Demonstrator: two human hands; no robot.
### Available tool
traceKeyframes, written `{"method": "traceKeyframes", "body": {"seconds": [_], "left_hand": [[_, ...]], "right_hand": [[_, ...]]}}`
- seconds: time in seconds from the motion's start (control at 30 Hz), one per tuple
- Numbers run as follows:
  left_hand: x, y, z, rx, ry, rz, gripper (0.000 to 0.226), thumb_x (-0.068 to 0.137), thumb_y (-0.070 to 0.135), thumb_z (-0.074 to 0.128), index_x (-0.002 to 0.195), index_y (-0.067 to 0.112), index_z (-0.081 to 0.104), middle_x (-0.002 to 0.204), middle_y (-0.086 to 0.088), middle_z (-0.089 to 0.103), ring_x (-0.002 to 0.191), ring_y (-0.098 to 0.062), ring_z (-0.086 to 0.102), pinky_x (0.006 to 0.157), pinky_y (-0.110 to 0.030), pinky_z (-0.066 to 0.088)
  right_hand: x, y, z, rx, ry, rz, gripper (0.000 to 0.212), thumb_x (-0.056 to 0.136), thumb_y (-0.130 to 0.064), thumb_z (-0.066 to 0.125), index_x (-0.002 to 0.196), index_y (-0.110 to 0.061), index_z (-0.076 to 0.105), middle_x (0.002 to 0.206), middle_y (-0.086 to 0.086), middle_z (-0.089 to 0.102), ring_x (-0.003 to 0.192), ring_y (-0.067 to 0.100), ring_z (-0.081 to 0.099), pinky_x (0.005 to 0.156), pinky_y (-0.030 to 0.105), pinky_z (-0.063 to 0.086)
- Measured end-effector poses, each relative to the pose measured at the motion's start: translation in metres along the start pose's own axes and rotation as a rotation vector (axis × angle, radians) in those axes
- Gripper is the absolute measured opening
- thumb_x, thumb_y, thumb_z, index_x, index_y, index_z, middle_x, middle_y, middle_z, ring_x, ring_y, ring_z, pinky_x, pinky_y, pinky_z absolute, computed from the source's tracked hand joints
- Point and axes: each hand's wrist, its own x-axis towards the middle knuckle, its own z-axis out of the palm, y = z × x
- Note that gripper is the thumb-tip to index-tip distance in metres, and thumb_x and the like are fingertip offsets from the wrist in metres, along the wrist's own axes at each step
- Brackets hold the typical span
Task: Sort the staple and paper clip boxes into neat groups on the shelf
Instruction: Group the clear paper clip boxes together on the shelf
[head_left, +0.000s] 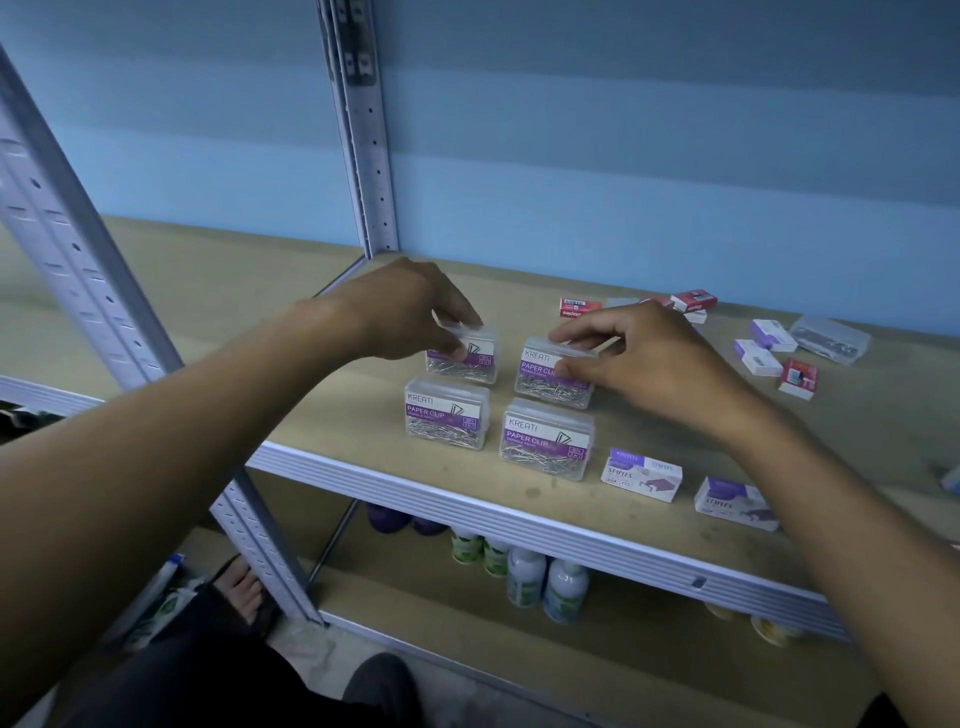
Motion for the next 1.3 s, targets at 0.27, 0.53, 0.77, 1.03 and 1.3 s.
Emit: {"method": "traceKeyframes", "body": {"seconds": [0.27, 0.53, 0.77, 1.03, 1.3], "left_hand": [[0.002, 0.003, 0.007, 0.027, -0.050, 0.017, 0.037, 0.083, 0.029, 0.074, 0.120, 0.029, 0.070, 0.120, 0.005, 0.066, 0.094, -0.003, 0.051, 0.083, -0.019, 0.037], [0.004, 0.004, 0.011, 0.011, -0.080, 0.018, 0.037, 0.082, 0.028, 0.075, 0.119, 0.028, 0.071, 0.116, 0.005, 0.069, 0.096, -0.006, 0.054, 0.084, -0.021, 0.040], [0.004, 0.002, 0.012, 0.015, -0.097, 0.022, 0.036, 0.083, 0.028, 0.075, 0.119, 0.030, 0.071, 0.118, 0.006, 0.069, 0.087, -0.003, 0.052, 0.082, -0.021, 0.038], [0.002, 0.006, 0.012, 0.028, -0.112, -0.008, 0.042, 0.085, 0.029, 0.073, 0.126, 0.029, 0.065, 0.127, 0.007, 0.063, 0.084, -0.003, 0.049, 0.081, -0.020, 0.036], [0.003, 0.013, 0.003, 0.046, -0.053, 0.024, 0.046, 0.082, 0.041, 0.072, 0.126, 0.033, 0.063, 0.122, 0.011, 0.065, 0.098, -0.005, 0.049, 0.084, -0.022, 0.040]], "right_hand": [[-0.001, 0.001, 0.001, -0.009, -0.037, 0.006, 0.032, 0.081, -0.037, 0.083, 0.112, -0.032, 0.076, 0.104, -0.017, 0.070, 0.087, -0.010, 0.061, 0.070, 0.007, 0.039], [-0.003, 0.004, 0.002, -0.014, -0.064, 0.026, 0.033, 0.080, -0.039, 0.082, 0.111, -0.033, 0.076, 0.103, -0.015, 0.070, 0.089, -0.007, 0.062, 0.070, 0.011, 0.041], [-0.004, 0.002, 0.002, -0.006, -0.061, 0.037, 0.030, 0.081, -0.037, 0.082, 0.109, -0.034, 0.075, 0.098, -0.016, 0.069, 0.087, -0.004, 0.063, 0.069, 0.014, 0.042], [-0.006, 0.000, 0.001, -0.024, -0.073, 0.043, 0.030, 0.081, -0.039, 0.082, 0.110, -0.036, 0.073, 0.100, -0.017, 0.067, 0.083, -0.005, 0.062, 0.069, 0.015, 0.043], [-0.010, 0.003, -0.006, 0.054, -0.044, 0.088, 0.029, 0.082, -0.048, 0.077, 0.109, -0.039, 0.070, 0.096, -0.017, 0.072, 0.079, -0.003, 0.063, 0.072, 0.020, 0.042]]}}
